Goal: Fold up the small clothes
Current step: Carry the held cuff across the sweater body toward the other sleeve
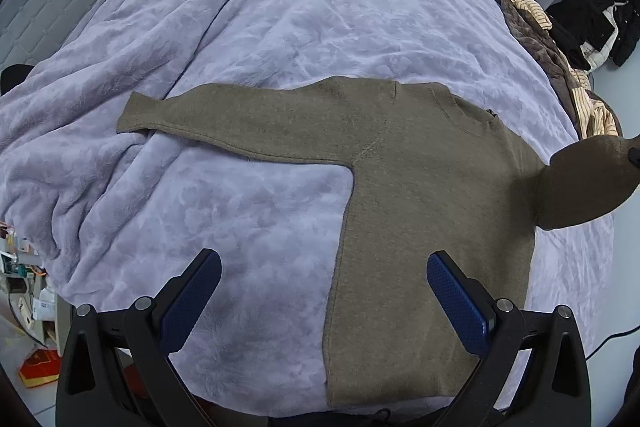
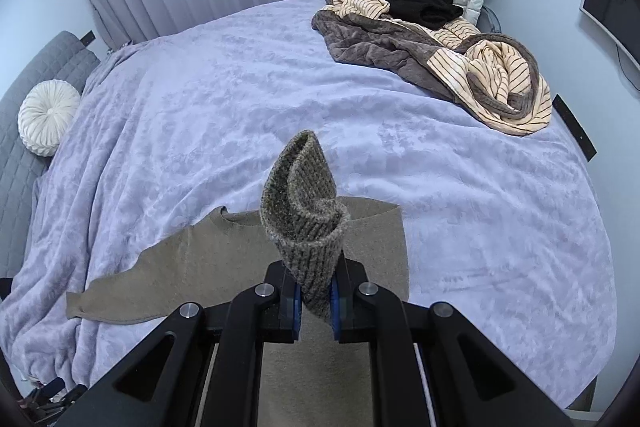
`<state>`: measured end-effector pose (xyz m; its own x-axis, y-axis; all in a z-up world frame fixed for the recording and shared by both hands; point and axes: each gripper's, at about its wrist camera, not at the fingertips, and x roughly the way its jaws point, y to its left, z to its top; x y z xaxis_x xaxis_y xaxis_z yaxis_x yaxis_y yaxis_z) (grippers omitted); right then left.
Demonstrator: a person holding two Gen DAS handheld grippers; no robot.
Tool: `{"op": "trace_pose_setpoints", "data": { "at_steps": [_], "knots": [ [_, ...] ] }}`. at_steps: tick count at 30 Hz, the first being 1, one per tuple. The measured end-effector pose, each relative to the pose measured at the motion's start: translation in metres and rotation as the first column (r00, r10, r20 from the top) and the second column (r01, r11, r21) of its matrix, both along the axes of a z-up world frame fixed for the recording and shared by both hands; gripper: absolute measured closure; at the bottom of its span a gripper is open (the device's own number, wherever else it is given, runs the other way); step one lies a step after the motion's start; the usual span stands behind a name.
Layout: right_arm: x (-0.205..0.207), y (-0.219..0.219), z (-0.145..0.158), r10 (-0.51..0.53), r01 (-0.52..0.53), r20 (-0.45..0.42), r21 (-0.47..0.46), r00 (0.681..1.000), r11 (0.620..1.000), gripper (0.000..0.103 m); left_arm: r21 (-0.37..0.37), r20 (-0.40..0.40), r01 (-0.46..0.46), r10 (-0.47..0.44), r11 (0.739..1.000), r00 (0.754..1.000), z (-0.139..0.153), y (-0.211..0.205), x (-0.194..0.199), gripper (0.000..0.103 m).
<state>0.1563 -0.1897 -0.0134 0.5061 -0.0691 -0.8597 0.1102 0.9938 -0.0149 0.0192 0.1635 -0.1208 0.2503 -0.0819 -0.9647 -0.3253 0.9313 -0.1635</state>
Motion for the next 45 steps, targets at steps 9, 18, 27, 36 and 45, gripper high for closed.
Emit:
{"op": "trace_pose_setpoints", "data": {
  "at_steps": [9,18,27,36,45],
  "knots": [
    [0.013,0.035,-0.02,-0.009,0.008,-0.045,-0.025,0.999,1.0,0.092,-0.005,-0.041,-0.056,0.056,0.998,0.998,-0.02,0.037,-0.014,0.0],
    [0.021,0.075,-0.036,0.019,-0.023,-0.074,-0.054,0.997,0.998,0.092,-0.01,-0.076,-0.077,0.076,0.997,0.994,-0.036,0.062,-0.018,0.0],
    [0.033,0.113,-0.067,0.055,-0.064,-0.12,-0.073,0.991,0.995,0.092,-0.003,-0.114,-0.095,0.094,0.995,0.989,-0.049,0.084,-0.021,0.0],
    [0.048,0.143,-0.105,0.105,-0.12,-0.182,-0.077,0.978,0.99,0.092,0.015,-0.157,-0.114,0.115,0.993,0.981,-0.067,0.101,-0.017,0.0],
    [0.062,0.181,-0.153,0.162,-0.193,-0.269,-0.095,0.95,0.976,0.092,0.007,-0.191,-0.107,0.106,0.994,0.976,-0.08,0.108,-0.001,0.0]
  ]
}}
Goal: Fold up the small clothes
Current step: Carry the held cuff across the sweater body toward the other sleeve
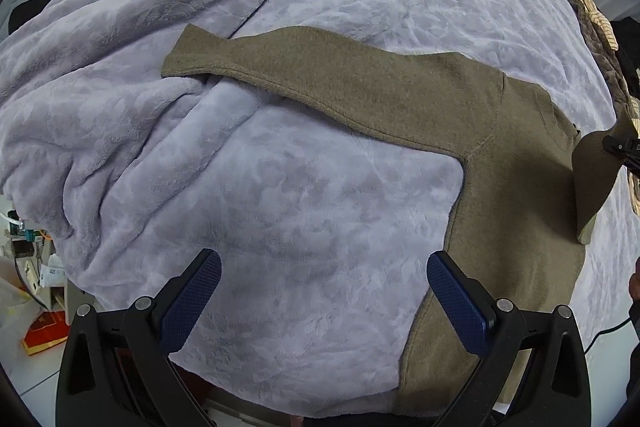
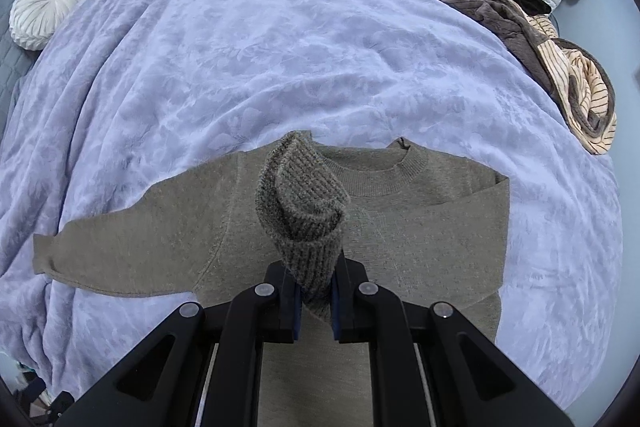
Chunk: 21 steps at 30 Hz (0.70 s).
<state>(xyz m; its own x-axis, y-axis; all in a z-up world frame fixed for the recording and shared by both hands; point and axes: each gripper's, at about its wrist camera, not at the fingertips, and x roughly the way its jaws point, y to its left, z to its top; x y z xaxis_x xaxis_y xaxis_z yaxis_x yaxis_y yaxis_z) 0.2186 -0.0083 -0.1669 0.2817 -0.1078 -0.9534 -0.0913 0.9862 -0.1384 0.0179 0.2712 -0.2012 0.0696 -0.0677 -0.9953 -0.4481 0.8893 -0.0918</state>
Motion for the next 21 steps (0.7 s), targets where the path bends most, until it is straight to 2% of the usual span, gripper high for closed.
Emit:
{"op": "trace_pose_setpoints", "data": {
  "at_steps": [8,12,19,21],
  "knots": [
    [-0.002,0.041,-0.066,0.12,-0.131,-0.114,-0.093,0.986,0.987,0.092,0.005,-0.039,-0.022,0.022,1.0,0.999,-0.011,0.015,0.005,0.0],
    [-0.001,0.06,-0.09,0.16,-0.177,-0.147,-0.109,0.976,0.978,0.092,0.016,-0.059,-0.034,0.035,0.999,0.998,-0.018,0.019,0.004,0.0],
    [0.007,0.081,-0.127,0.168,-0.194,-0.203,-0.12,0.965,0.973,0.09,0.004,-0.094,-0.069,0.069,0.998,0.993,-0.029,0.021,0.003,0.0],
    [0.006,0.085,-0.136,0.176,-0.206,-0.215,-0.126,0.961,0.97,0.086,0.0,-0.095,-0.071,0.071,0.997,0.993,-0.028,0.019,0.003,0.0]
  ]
}}
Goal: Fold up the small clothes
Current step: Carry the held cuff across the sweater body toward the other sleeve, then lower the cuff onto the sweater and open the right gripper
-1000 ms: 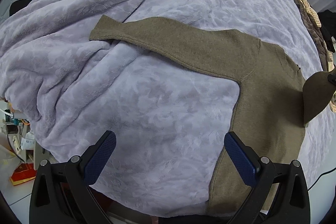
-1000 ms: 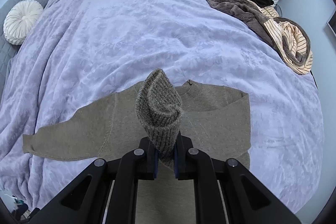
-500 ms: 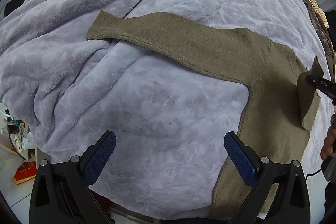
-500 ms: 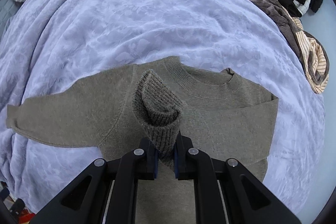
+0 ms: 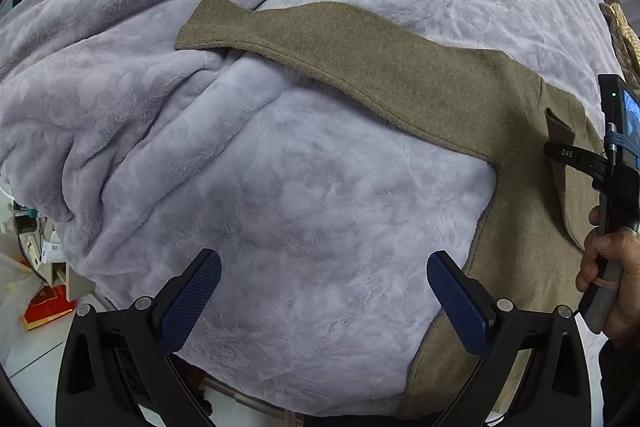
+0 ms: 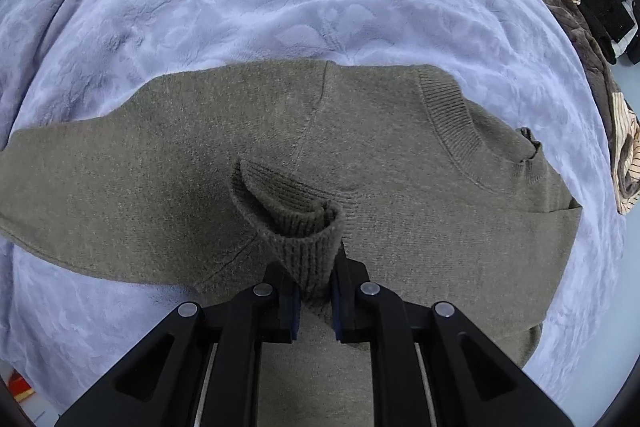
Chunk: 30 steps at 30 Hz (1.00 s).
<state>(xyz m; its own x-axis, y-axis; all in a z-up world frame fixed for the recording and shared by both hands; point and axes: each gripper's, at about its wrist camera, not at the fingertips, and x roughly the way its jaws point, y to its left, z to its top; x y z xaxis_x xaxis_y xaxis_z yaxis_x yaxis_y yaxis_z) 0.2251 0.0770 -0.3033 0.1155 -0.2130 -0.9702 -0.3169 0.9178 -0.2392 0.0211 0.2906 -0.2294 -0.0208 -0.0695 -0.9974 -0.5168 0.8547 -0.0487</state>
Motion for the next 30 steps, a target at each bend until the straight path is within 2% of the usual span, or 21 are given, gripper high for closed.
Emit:
{"op": "trace_pose_setpoints", "data": {
  "at_steps": [1,3,4,5,6,8,10,12,13,14,16,18,20,22,24,26,27,28,30],
  "knots": [
    [0.0,0.002,-0.005,0.001,-0.001,-0.01,0.0,1.0,1.0,0.084,-0.009,0.001,-0.001,0.002,1.0,1.0,0.0,-0.001,0.0,0.0],
    [0.0,0.003,-0.014,-0.001,0.003,-0.054,0.026,0.999,1.0,0.071,-0.023,0.0,-0.007,0.007,1.0,1.0,0.0,-0.001,0.001,0.0],
    [-0.001,0.006,-0.018,0.003,0.001,-0.08,0.046,0.997,0.999,0.053,-0.029,0.0,-0.011,0.011,1.0,1.0,0.0,-0.002,0.002,0.0],
    [-0.003,0.009,-0.019,0.016,-0.01,-0.089,0.061,0.996,0.998,0.046,-0.03,0.001,-0.012,0.012,0.999,1.0,0.0,-0.002,0.002,0.0],
    [-0.006,0.015,-0.018,0.041,-0.035,-0.082,0.072,0.996,0.997,0.042,-0.029,0.002,-0.013,0.013,1.0,1.0,0.0,-0.002,0.003,0.0],
    [-0.016,0.028,-0.009,0.11,-0.103,-0.061,0.101,0.992,0.989,0.042,-0.027,0.005,-0.016,0.016,1.0,1.0,-0.001,-0.002,0.004,0.0],
    [-0.025,0.034,0.009,0.157,-0.156,0.002,0.118,0.988,0.981,0.041,-0.027,0.004,-0.02,0.02,0.999,1.0,-0.004,0.0,0.006,0.0],
    [-0.026,0.02,0.03,0.108,-0.117,0.088,0.104,0.99,0.988,0.033,-0.024,0.007,-0.03,0.03,0.999,1.0,-0.006,0.003,0.007,0.0],
    [-0.023,0.005,0.035,0.05,-0.06,0.114,0.088,0.992,0.994,0.025,-0.023,0.01,-0.036,0.037,0.999,0.999,-0.008,0.006,0.008,0.0],
    [-0.019,-0.011,0.035,-0.004,-0.002,0.128,0.048,0.992,0.999,0.023,-0.023,0.012,-0.043,0.043,0.999,0.999,-0.01,0.009,0.008,0.0],
    [-0.007,-0.048,0.016,-0.112,0.122,0.111,-0.093,0.988,0.988,0.023,-0.036,0.016,-0.057,0.058,0.998,0.998,-0.015,0.015,0.01,0.0],
    [0.003,-0.082,-0.009,-0.208,0.215,0.056,-0.202,0.977,0.956,0.023,-0.069,0.024,-0.077,0.078,0.995,0.997,-0.023,0.025,0.014,0.0],
    [0.005,-0.094,-0.025,-0.233,0.229,0.013,-0.232,0.972,0.945,0.023,-0.074,0.032,-0.089,0.092,0.993,0.995,-0.03,0.036,0.019,0.0],
    [0.001,-0.076,-0.03,-0.17,0.171,0.023,-0.254,0.985,0.952,0.023,-0.077,0.044,-0.112,0.116,0.991,0.992,-0.037,0.051,0.026,0.0],
    [-0.012,-0.049,-0.03,-0.067,0.064,-0.008,-0.194,0.998,0.979,0.025,-0.118,0.057,-0.161,0.169,0.98,0.984,-0.046,0.071,0.031,0.0],
    [-0.024,-0.026,-0.018,0.029,-0.031,-0.03,-0.095,0.999,0.995,0.039,-0.176,0.054,-0.23,0.243,0.957,0.969,-0.057,0.095,0.033,0.0],
    [-0.027,-0.021,-0.011,0.047,-0.049,-0.019,-0.068,0.999,0.996,0.039,-0.212,0.06,-0.263,0.281,0.941,0.958,-0.062,0.107,0.035,0.0],
    [-0.03,-0.02,0.0,0.049,-0.049,-0.014,-0.001,0.999,0.999,0.038,-0.258,0.075,-0.297,0.326,0.919,0.942,-0.069,0.121,0.037,0.0],
    [-0.036,-0.026,0.015,0.028,-0.026,-0.024,0.08,0.999,0.997,0.038,-0.271,0.093,-0.336,0.372,0.902,0.924,-0.074,0.142,0.043,0.0]
  ]
}}
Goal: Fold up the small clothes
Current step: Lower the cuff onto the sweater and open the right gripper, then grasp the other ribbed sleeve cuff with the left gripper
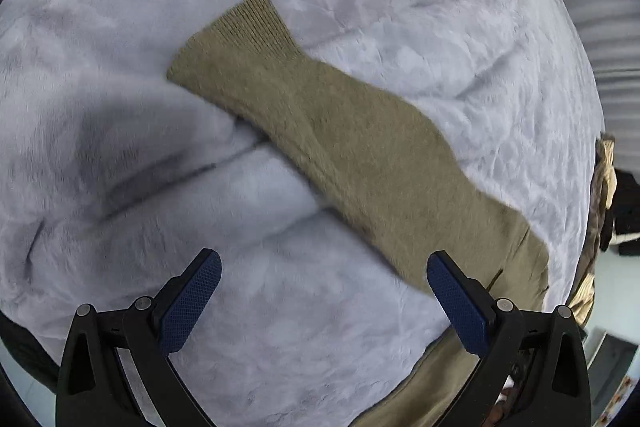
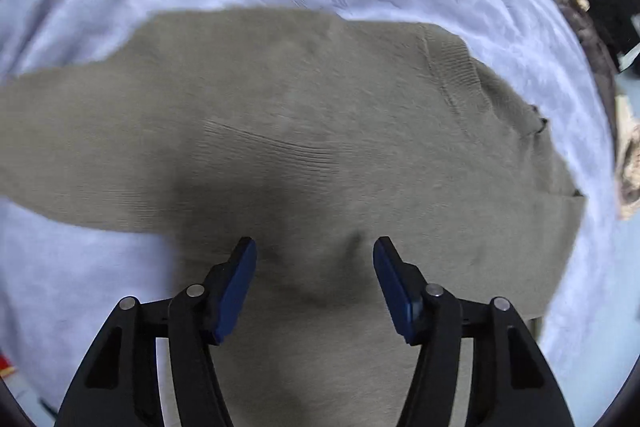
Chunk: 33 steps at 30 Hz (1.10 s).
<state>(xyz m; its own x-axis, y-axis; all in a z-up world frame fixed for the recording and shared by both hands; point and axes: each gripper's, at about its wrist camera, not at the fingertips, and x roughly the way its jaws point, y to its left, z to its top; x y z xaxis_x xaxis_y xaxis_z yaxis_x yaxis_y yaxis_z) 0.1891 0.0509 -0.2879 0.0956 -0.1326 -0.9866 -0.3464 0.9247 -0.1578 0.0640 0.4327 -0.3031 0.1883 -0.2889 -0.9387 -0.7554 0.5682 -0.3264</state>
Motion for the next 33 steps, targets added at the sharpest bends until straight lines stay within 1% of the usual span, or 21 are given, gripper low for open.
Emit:
{"op": "trace_pose_setpoints", "data": {
  "at_steps": [2,3,5,8,9,10,11,12,13,15,16,17,18,20,22,23,25,27,30,32,33],
  "knots": [
    [-0.012,-0.009,0.017,0.017,-0.017,0.018,-0.001,1.0,1.0,0.038,-0.011,0.064,-0.074,0.074,0.997,0.995,0.0,0.025,0.004,0.0],
    [-0.018,-0.012,0.024,0.032,-0.032,0.027,-0.005,0.999,0.999,0.038,-0.032,0.092,-0.118,0.121,0.992,0.988,-0.001,0.038,0.004,0.0],
    [-0.034,-0.025,0.04,0.066,-0.064,0.052,-0.028,0.996,0.998,0.038,-0.081,0.131,-0.172,0.181,0.982,0.975,-0.008,0.055,0.006,0.0],
    [-0.049,-0.046,0.062,0.079,-0.074,0.073,-0.072,0.994,0.995,0.037,-0.09,0.103,-0.192,0.201,0.977,0.974,-0.029,0.065,0.009,0.0],
    [-0.052,-0.051,0.067,0.077,-0.07,0.076,-0.089,0.994,0.994,0.037,-0.111,0.105,-0.183,0.195,0.977,0.975,-0.036,0.064,0.011,0.0],
    [-0.062,-0.055,0.069,0.07,-0.062,0.076,-0.106,0.995,0.992,0.037,-0.152,0.119,-0.169,0.188,0.974,0.975,-0.045,0.061,0.014,0.001],
    [-0.065,-0.061,0.067,0.057,-0.049,0.072,-0.113,0.996,0.992,0.037,-0.189,0.129,-0.158,0.184,0.969,0.974,-0.051,0.056,0.018,0.009],
    [-0.069,-0.067,0.07,0.038,-0.03,0.064,-0.114,0.997,0.993,0.037,-0.225,0.143,-0.141,0.176,0.964,0.974,-0.056,0.051,0.023,0.021],
    [-0.072,-0.07,0.072,0.024,-0.017,0.059,-0.118,0.998,0.993,0.037,-0.231,0.152,-0.129,0.167,0.964,0.974,-0.059,0.05,0.03,0.028],
    [-0.077,-0.077,0.074,0.014,-0.007,0.057,-0.127,0.998,0.992,0.037,-0.193,0.135,-0.129,0.157,0.973,0.978,-0.063,0.046,0.039,0.059],
    [-0.081,-0.079,0.074,0.013,-0.006,0.055,-0.128,0.998,0.992,0.037,-0.179,0.109,-0.143,0.164,0.973,0.98,-0.068,0.047,0.043,0.07],
    [-0.088,-0.08,0.079,0.01,-0.004,0.044,-0.134,0.999,0.991,0.037,-0.172,0.076,-0.168,0.183,0.971,0.98,-0.073,0.048,0.044,0.09],
    [-0.095,-0.079,0.084,0.017,-0.01,0.045,-0.134,0.999,0.991,0.037,-0.168,0.067,-0.199,0.212,0.966,0.975,-0.071,0.049,0.043,0.092],
    [-0.108,-0.076,0.097,0.038,-0.032,0.053,-0.119,0.998,0.992,0.037,-0.115,0.114,-0.223,0.236,0.968,0.965,-0.051,0.048,0.039,0.096],
    [-0.123,-0.071,0.11,0.071,-0.062,0.071,-0.112,0.995,0.992,0.037,-0.048,0.165,-0.188,0.193,0.981,0.967,-0.027,0.041,0.039,0.096],
    [-0.128,-0.069,0.116,0.086,-0.077,0.071,-0.111,0.994,0.991,0.037,-0.024,0.171,-0.169,0.171,0.985,0.97,-0.02,0.038,0.04,0.096],
    [-0.137,-0.067,0.128,0.1,-0.091,0.093,-0.095,0.991,0.991,0.037,0.015,0.158,-0.135,0.131,0.991,0.979,-0.009,0.031,0.046,0.096],
    [-0.141,-0.068,0.138,0.096,-0.087,0.116,-0.085,0.989,0.993,0.037,0.027,0.154,-0.127,0.122,0.991,0.981,0.001,0.026,0.052,0.096],
    [-0.144,-0.072,0.154,0.082,-0.072,0.143,-0.074,0.986,0.995,0.037,0.082,0.168,-0.097,0.082,0.992,0.982,0.027,0.013,0.06,0.096],
    [-0.144,-0.075,0.162,0.073,-0.062,0.164,-0.068,0.984,0.996,0.037,0.143,0.154,-0.033,0.011,0.989,0.988,0.045,-0.003,0.07,0.096],
    [-0.144,-0.078,0.165,0.068,-0.059,0.169,-0.06,0.983,0.996,0.037,0.159,0.14,0.003,-0.025,0.987,0.99,0.051,-0.01,0.07,0.096]
  ]
}}
